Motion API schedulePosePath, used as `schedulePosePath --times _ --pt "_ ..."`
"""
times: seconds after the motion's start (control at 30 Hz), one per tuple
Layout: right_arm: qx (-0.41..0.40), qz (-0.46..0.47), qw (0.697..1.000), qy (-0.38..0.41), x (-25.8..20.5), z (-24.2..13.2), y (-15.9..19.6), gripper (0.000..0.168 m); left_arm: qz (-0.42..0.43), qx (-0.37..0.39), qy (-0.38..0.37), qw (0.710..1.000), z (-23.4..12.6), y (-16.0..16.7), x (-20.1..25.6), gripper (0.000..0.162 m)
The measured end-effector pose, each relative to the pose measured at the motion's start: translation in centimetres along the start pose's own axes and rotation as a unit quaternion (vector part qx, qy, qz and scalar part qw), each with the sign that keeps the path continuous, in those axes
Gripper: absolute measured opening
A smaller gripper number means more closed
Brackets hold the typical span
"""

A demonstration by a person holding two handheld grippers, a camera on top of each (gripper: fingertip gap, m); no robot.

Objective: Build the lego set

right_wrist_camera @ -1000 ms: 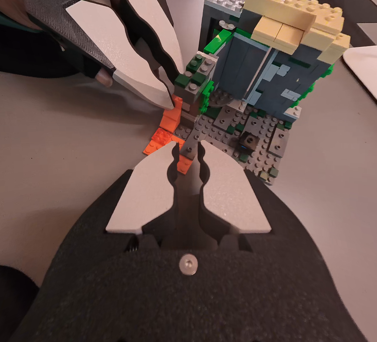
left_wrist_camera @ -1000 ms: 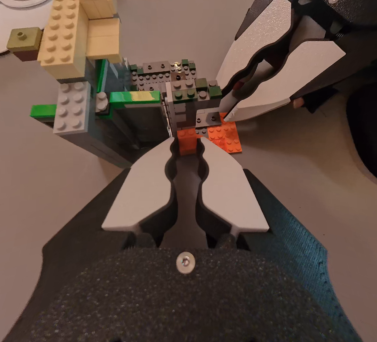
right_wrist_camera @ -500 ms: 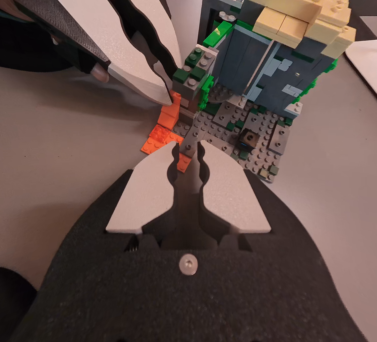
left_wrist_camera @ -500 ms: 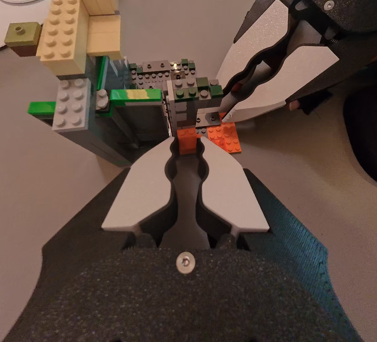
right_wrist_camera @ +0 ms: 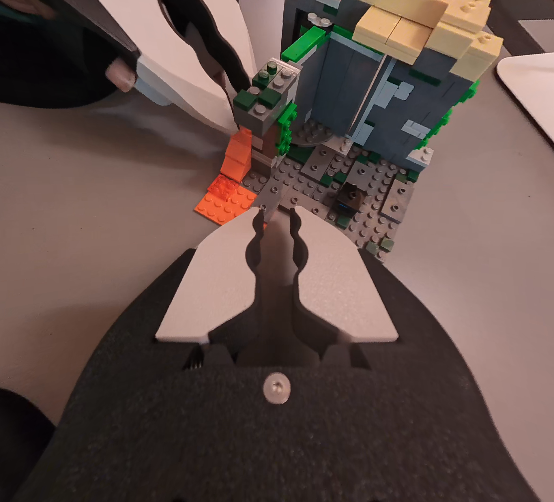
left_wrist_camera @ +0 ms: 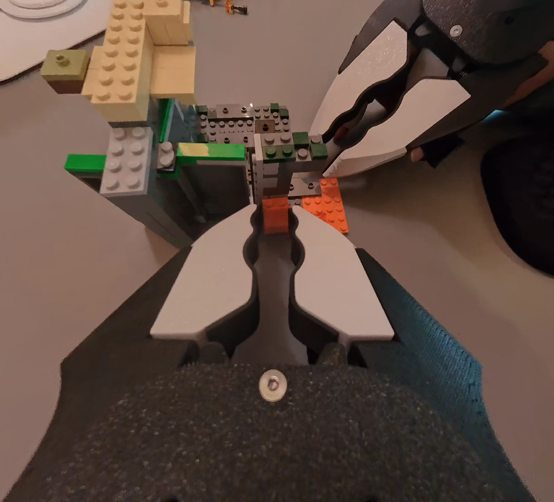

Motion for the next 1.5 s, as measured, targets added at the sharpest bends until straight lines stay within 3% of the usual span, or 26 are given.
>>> schedulePosePath --times 1.43,1.5 --pt "0.001 -0.002 1.000 0.000 -0.24 0.00 -0.15 0.016 0.038 -0.039 -0.021 0.998 0.23 0.46 -0.09 0.016" --pt "0.005 0.002 1.000 0.000 -0.17 -0.06 -0.21 0.016 0.041 -0.037 -0.026 0.998 0.05 0.34 -0.27 0.026"
Point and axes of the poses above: each gripper's, where its closed fingertips meet, z out along the fingers, y out of its underside, x = y × z across the jaws, the point moved 1 cm from there along -z, back along the fingers, and after that the axes turned 9 degrees about -z, right-handed, at the moved point
